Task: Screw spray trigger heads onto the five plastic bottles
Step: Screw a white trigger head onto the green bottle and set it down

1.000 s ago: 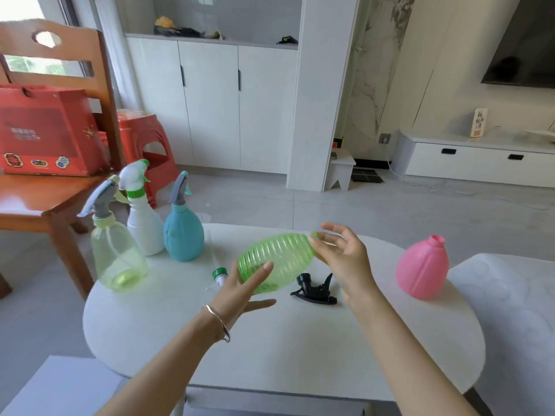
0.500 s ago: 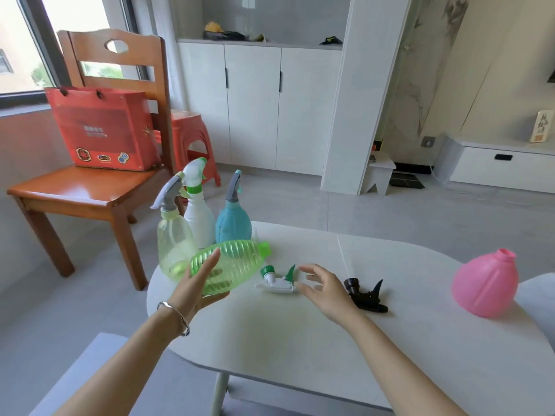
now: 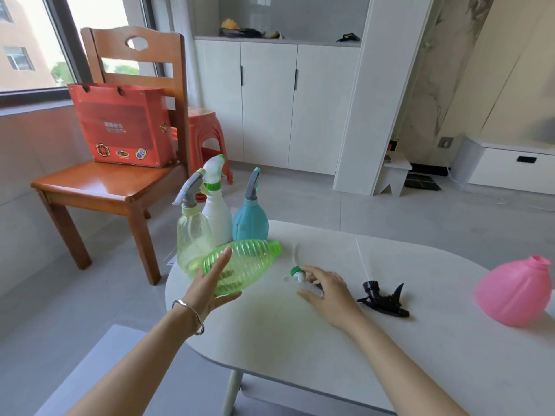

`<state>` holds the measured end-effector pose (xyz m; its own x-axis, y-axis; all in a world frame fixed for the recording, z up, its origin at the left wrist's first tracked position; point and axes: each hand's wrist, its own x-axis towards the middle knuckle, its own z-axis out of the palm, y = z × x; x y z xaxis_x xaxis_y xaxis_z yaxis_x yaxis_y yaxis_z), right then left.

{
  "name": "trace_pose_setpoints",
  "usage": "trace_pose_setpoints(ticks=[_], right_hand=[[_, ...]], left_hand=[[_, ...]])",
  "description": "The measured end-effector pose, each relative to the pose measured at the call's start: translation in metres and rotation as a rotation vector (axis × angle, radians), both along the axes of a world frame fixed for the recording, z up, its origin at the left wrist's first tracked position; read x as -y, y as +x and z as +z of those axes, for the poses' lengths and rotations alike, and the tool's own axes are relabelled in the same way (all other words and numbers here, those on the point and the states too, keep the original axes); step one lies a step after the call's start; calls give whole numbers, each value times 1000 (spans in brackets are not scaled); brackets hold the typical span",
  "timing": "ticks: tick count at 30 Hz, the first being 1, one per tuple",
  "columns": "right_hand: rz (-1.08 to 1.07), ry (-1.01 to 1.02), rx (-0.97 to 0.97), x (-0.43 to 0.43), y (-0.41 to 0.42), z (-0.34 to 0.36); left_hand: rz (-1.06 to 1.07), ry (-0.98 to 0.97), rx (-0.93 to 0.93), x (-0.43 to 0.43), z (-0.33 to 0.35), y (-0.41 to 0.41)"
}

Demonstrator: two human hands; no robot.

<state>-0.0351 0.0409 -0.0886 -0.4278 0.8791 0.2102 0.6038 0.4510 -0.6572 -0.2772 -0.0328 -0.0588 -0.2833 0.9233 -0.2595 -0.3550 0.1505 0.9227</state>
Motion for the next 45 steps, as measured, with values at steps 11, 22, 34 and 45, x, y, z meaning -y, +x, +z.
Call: trace_pose_setpoints(ticks=[11, 22, 34, 45], right_hand=[[-461, -407, -987, 14, 88, 73], [-345, -442, -942, 21, 114, 74], [-258, -428, -831, 28, 102, 86], [-255, -441, -1023, 26, 119, 90]], left_hand=[[-63, 20, 60, -16, 0, 37], [-88, 15, 88, -22, 7, 60], [-220, -36, 173, -14, 20, 82], [-123, -54, 281, -11, 21, 68]])
